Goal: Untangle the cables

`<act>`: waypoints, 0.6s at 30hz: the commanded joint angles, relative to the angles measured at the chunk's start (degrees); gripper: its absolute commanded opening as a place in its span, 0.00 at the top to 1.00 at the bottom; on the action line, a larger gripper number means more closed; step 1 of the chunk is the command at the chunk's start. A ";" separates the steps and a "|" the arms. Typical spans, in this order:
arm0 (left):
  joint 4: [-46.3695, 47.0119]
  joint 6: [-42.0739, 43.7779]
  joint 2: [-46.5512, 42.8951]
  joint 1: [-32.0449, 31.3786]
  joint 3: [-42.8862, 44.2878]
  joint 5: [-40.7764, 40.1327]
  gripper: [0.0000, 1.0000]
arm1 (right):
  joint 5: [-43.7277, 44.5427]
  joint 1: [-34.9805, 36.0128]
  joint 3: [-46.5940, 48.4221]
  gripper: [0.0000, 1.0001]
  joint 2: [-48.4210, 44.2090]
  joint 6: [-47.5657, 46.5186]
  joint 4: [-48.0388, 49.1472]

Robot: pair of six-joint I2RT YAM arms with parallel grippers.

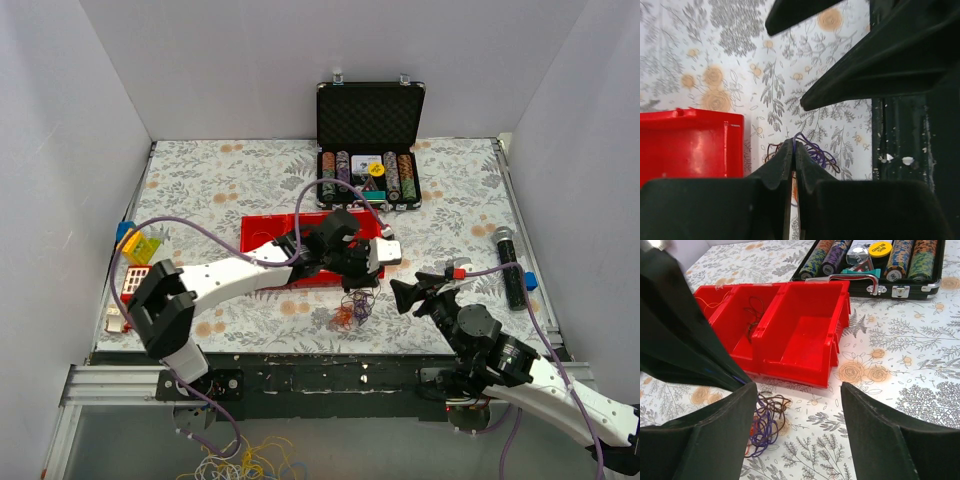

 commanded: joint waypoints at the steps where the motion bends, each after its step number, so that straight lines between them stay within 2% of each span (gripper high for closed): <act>1: -2.73 -2.82 -11.27 -0.22 3.02 1.52 1.00 | -3.05 0.12 2.67 0.22 0.60 -2.47 6.53; 4: -3.61 -3.96 -15.75 -0.22 2.49 1.43 1.00 | -7.70 0.12 2.32 0.18 1.74 -5.28 12.15; 10: -4.23 -2.83 -20.95 -0.22 0.38 0.12 1.00 | -17.02 0.12 5.13 0.14 10.52 -6.87 17.70; 18: -5.28 -1.16 -22.62 -0.22 0.64 0.03 1.00 | -21.60 0.12 8.12 0.12 16.77 -8.80 24.03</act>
